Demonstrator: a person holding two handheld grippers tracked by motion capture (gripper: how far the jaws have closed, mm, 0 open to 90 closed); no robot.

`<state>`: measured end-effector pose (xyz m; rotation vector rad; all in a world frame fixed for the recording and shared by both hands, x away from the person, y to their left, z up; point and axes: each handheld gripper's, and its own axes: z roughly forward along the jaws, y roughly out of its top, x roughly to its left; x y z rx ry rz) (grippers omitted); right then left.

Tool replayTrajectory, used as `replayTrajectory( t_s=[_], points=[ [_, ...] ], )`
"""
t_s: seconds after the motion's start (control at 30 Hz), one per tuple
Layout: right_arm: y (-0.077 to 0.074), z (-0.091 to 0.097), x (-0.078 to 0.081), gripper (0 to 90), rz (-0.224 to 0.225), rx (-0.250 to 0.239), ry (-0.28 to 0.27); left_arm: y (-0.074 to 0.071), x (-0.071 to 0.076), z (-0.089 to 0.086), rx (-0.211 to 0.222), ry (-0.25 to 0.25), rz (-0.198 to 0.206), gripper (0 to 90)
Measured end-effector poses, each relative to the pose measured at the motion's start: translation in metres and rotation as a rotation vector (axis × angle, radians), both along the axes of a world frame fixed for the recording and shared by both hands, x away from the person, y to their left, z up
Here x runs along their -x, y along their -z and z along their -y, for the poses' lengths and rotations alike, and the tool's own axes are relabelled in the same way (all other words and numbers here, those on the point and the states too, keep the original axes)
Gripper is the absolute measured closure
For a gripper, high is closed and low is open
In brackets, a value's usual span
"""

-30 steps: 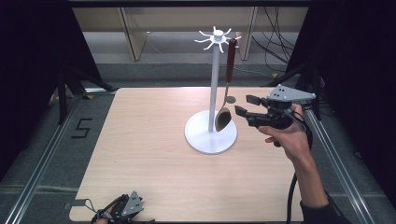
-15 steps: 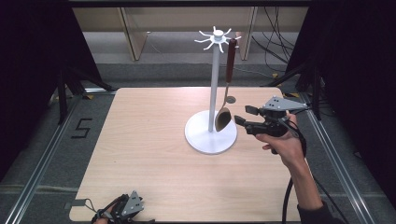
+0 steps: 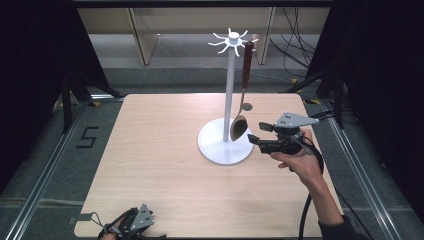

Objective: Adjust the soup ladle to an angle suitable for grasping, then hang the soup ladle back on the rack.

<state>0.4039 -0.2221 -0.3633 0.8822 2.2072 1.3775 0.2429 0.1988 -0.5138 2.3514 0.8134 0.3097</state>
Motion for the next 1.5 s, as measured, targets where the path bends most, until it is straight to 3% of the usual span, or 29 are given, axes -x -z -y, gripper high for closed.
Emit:
replayTrajectory(
  t_s=[0.1,0.2,0.27,0.33,0.43,0.47,0.53,0.57,0.73,0.77,0.8,0.93,0.97,1.07,1.33,1.5],
  points=[
    [0.008,0.0,-0.001,40.2,-0.004,0.02,0.004,0.0,0.0,0.001,0.001,0.001,0.0,15.4],
    [0.013,0.0,-0.002,40.1,-0.04,0.037,0.001,0.0,0.0,0.0,0.005,0.007,0.002,15.4],
    [0.016,-0.001,-0.004,40.1,-0.029,0.057,-0.016,0.0,0.001,0.0,0.006,0.004,0.001,15.4],
    [0.02,-0.003,-0.002,39.9,-0.058,0.056,-0.012,0.0,0.001,0.0,0.004,0.005,0.002,15.4],
    [0.025,-0.005,-0.002,39.9,-0.067,0.071,-0.024,0.0,0.001,0.0,-0.001,0.007,0.002,15.4],
    [0.026,-0.005,-0.003,39.8,-0.044,0.082,-0.03,0.0,0.001,0.0,-0.001,0.008,0.004,15.4],
    [0.028,-0.007,-0.001,39.7,-0.072,0.074,-0.031,0.0,0.001,0.0,-0.001,0.01,0.005,15.4],
    [0.029,-0.006,-0.002,39.4,-0.058,0.094,-0.054,0.0,0.001,0.0,-0.002,0.009,0.006,15.4],
    [0.035,-0.005,0.0,38.9,-0.07,0.095,-0.027,0.0,0.002,0.0,-0.009,0.02,0.012,15.4],
    [0.037,-0.003,-0.001,38.9,-0.053,0.106,-0.037,0.0,0.002,0.0,-0.007,0.014,0.01,15.4],
    [0.037,-0.002,0.001,38.9,-0.086,0.101,-0.028,0.001,0.002,0.0,-0.003,0.012,0.009,15.4],
    [0.042,0.001,0.005,38.6,-0.101,0.105,-0.036,0.0,0.002,0.0,-0.007,0.011,0.011,15.4],
    [0.043,0.002,0.004,38.2,-0.077,0.11,-0.039,0.001,0.003,0.0,-0.006,0.009,0.01,15.4],
    [0.045,0.003,0.009,37.7,-0.103,0.108,-0.029,0.001,0.002,0.0,-0.005,0.011,0.009,15.4],
    [0.05,0.001,0.017,36.9,-0.091,0.109,-0.065,0.001,0.002,0.0,-0.006,0.01,0.01,15.4],
    [0.055,-0.002,0.025,35.9,-0.115,0.123,-0.09,0.001,0.002,0.0,-0.006,0.011,0.01,15.4]
  ],
)
